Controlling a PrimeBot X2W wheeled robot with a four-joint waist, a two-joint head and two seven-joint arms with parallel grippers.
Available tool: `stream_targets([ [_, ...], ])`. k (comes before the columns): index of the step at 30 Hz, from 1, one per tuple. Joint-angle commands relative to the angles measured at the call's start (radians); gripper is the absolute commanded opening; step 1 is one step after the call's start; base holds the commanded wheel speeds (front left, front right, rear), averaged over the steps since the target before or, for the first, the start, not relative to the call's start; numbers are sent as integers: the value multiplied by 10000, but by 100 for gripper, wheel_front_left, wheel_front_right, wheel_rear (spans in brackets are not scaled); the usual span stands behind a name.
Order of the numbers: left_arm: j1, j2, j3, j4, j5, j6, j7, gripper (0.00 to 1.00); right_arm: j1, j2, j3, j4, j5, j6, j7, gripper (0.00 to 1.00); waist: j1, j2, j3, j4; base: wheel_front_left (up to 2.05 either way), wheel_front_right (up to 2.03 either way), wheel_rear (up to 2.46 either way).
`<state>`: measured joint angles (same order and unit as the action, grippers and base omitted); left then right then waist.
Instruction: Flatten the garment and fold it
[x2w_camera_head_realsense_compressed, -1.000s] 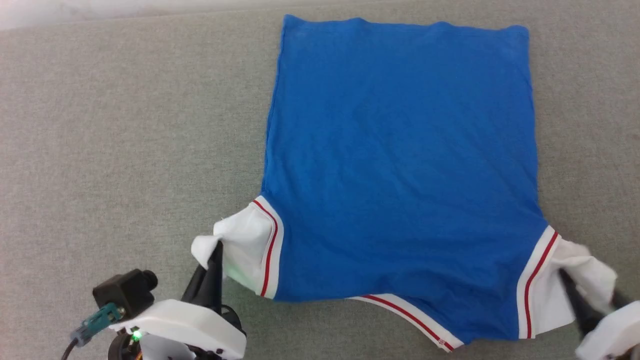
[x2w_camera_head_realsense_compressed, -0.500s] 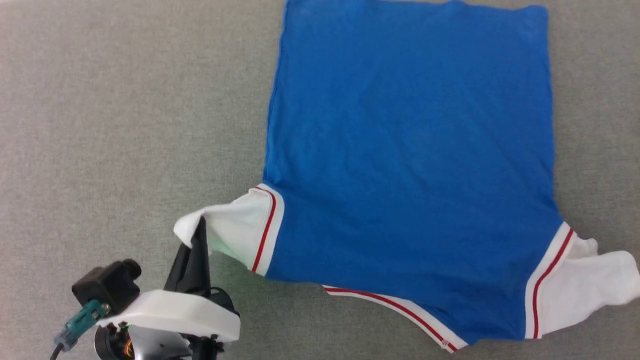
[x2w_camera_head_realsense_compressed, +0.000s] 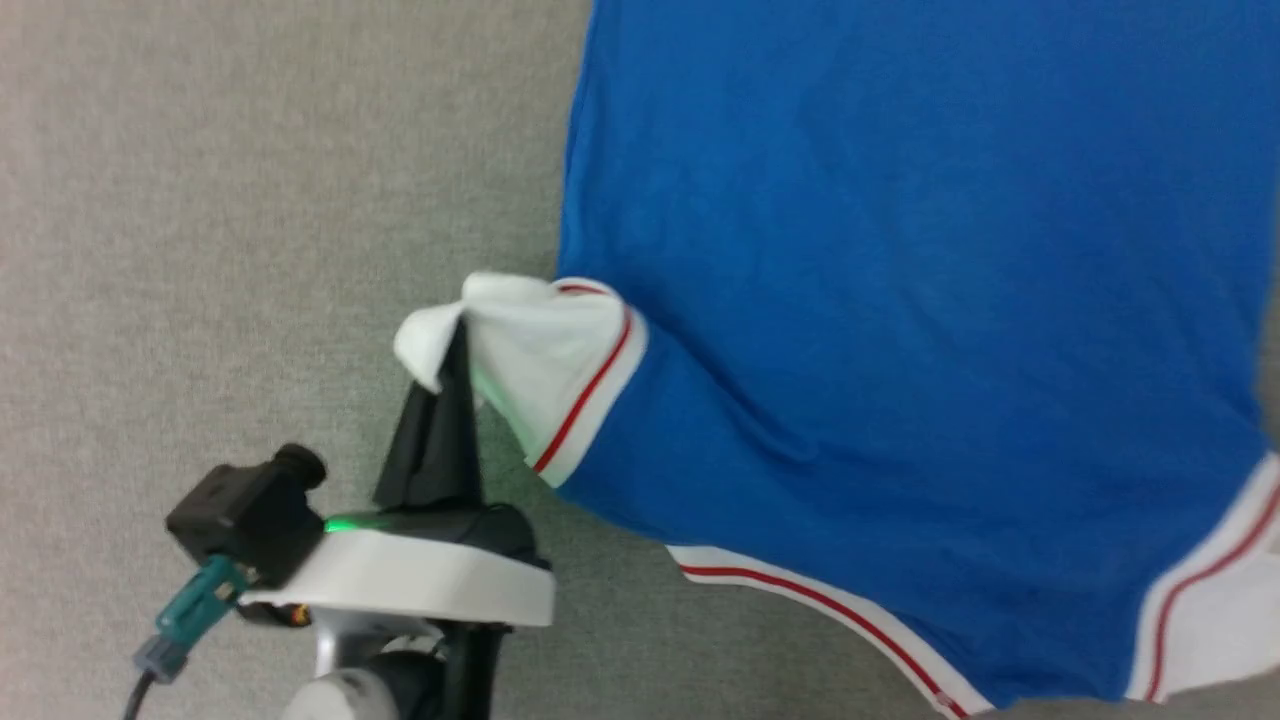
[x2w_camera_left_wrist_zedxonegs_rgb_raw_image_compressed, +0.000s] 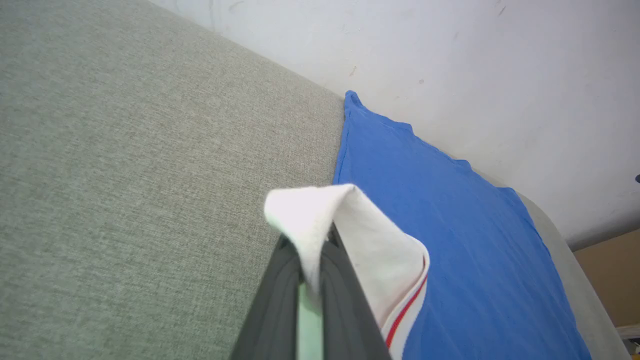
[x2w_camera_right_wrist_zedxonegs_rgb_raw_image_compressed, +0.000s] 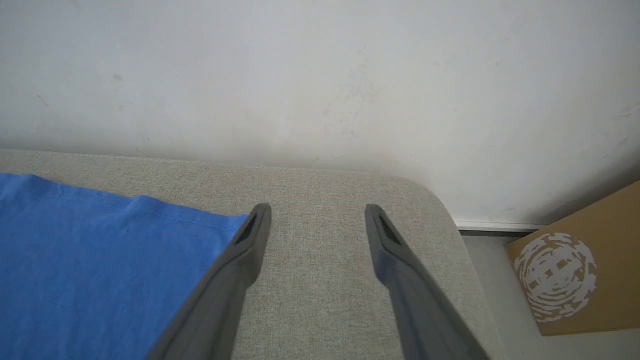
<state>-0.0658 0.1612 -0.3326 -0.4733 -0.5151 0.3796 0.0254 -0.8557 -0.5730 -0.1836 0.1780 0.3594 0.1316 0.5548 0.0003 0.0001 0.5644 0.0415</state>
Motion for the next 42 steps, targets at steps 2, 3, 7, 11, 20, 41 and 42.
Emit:
stream_targets([
  [2, -317, -119, -220, -111, 219, 13, -90, 0, -360, -96, 211, 451, -111, -9, 108, 100, -3, -1, 1083, 807, 0, 0, 0],
  [3, -399, -176, -325, -143, 279, 11, -106, 0, -450, -133, 337, 646, -113, -9, 177, 100, -3, -1, 1183, 901, 0, 0, 0],
  [7, -580, -337, -644, -277, 452, 8, -199, 0, -655, -227, 613, 1264, -92, -9, 327, 100, -3, -1, 1482, 1224, 0, 0, 0],
  [11, -584, -434, -775, -364, 462, 12, -318, 0, -749, -263, 733, 1674, -69, -9, 256, 100, -3, -1, 1634, 1463, 0, 0, 0],
  [20, -452, -642, -663, -380, -58, -25, -611, 0, -872, -374, 810, 2342, -142, -9, -45, 0, -3, -1, 1632, 1595, 0, 0, 0],
  [41, 366, -42, 504, 244, -787, 274, -352, 0, 5512, 282, -1382, -1559, 2851, -9, -1437, 0, -3, -1, -961, -252, 0, 0, 0],
  [42, 440, 47, 581, 298, -737, 346, -314, 0, 6159, 519, -1745, -1873, 2927, -9, -1331, 0, -3, -1, -1087, -322, 0, 0, 0],
])
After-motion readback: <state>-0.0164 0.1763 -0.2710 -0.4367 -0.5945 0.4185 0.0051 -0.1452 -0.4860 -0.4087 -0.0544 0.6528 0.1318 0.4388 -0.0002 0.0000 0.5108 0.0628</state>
